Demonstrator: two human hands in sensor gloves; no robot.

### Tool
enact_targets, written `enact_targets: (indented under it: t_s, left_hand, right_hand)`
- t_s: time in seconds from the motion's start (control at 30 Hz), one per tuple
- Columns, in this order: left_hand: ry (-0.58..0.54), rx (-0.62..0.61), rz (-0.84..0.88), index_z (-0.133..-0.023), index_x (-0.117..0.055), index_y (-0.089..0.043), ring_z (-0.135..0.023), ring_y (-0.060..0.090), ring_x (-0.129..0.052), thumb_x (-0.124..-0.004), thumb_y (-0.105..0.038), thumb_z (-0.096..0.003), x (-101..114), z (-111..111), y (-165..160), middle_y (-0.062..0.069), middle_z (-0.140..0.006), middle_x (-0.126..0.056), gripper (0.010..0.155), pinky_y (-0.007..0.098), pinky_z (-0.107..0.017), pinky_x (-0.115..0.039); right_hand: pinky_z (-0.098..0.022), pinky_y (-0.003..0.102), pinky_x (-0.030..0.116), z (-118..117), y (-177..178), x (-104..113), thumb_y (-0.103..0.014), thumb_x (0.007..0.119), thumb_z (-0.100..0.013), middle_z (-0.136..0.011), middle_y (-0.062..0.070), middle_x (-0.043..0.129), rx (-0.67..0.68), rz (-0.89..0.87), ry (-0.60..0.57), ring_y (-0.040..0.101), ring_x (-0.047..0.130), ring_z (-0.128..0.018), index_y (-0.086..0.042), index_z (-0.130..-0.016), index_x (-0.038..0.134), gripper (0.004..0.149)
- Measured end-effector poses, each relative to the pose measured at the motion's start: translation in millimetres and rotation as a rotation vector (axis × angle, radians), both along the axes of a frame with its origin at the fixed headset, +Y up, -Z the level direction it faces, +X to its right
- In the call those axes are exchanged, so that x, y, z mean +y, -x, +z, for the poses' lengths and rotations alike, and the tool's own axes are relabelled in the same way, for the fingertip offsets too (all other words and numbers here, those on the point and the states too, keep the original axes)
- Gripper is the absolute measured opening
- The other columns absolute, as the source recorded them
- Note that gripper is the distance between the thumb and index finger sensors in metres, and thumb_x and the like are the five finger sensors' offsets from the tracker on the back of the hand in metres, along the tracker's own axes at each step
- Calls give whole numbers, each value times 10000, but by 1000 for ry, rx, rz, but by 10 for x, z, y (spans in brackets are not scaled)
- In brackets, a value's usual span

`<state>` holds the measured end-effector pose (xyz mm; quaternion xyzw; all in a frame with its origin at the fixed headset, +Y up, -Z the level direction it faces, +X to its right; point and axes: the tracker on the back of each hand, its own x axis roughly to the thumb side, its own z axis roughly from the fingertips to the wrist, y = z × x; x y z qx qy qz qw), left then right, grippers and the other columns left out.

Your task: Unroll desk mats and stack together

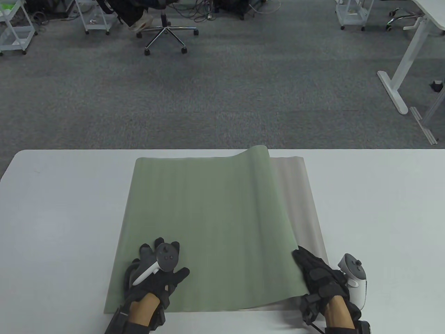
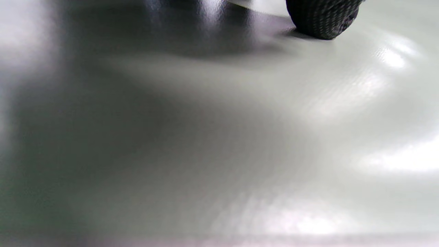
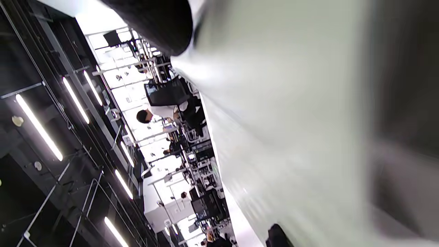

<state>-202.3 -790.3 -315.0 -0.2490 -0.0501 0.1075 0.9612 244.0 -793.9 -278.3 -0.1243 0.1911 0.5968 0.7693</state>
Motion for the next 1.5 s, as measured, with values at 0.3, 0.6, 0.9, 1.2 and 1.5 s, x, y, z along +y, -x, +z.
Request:
enact_targets:
  t_s: [0.3, 0.6, 0.9, 1.2, 1.5]
  left_hand:
    - [5, -1, -2, -1220, -196, -195, -1002, 760, -83, -605, -544, -575, 2, -2, -5, 272, -1244, 0, 840, 871, -606, -247]
    - [0, 4, 6, -1221, -201, -196, -1007, 754, -77, -608, -542, -575, -7, 7, 4, 267, -1247, -2, 839, 871, -608, -239]
    - [5, -6, -5, -1221, -196, -192, -1003, 760, -84, -601, -544, -577, -3, 0, 1, 271, -1244, -1, 838, 873, -605, -248]
    - [4, 1, 3, -1220, -196, -195, -1004, 758, -77, -603, -543, -576, -7, 6, 5, 270, -1245, 2, 838, 871, -608, -241]
    - [2, -1, 4, -1221, -197, -196, -1004, 756, -74, -605, -541, -577, -12, 5, 2, 267, -1245, 3, 837, 872, -607, -235]
  right_hand:
    - [-378, 359, 932, -17, -21, -124, -414, 647, -629, -1018, 371, 677, 100, -163, 37, 305, 1048, -642, 134, -1129, 297, 820]
    - [-536, 531, 851, 18, -153, -137, -421, 612, -638, -1015, 265, 724, -11, -244, 30, 378, 948, -802, -51, -1185, 325, 720]
    - [-360, 374, 950, -6, -184, -158, -445, 594, -631, -942, 334, 816, 75, -283, 36, 321, 1079, -591, 122, -1139, 328, 806]
    - [-515, 474, 856, -22, -298, -149, -458, 565, -639, -978, 258, 748, 67, -370, -41, 388, 937, -781, -54, -1190, 265, 746]
    - [-376, 303, 868, -42, -538, -32, -306, 696, -616, -928, 271, 670, 31, 15, -50, 195, 958, -567, -213, -1156, 425, 612]
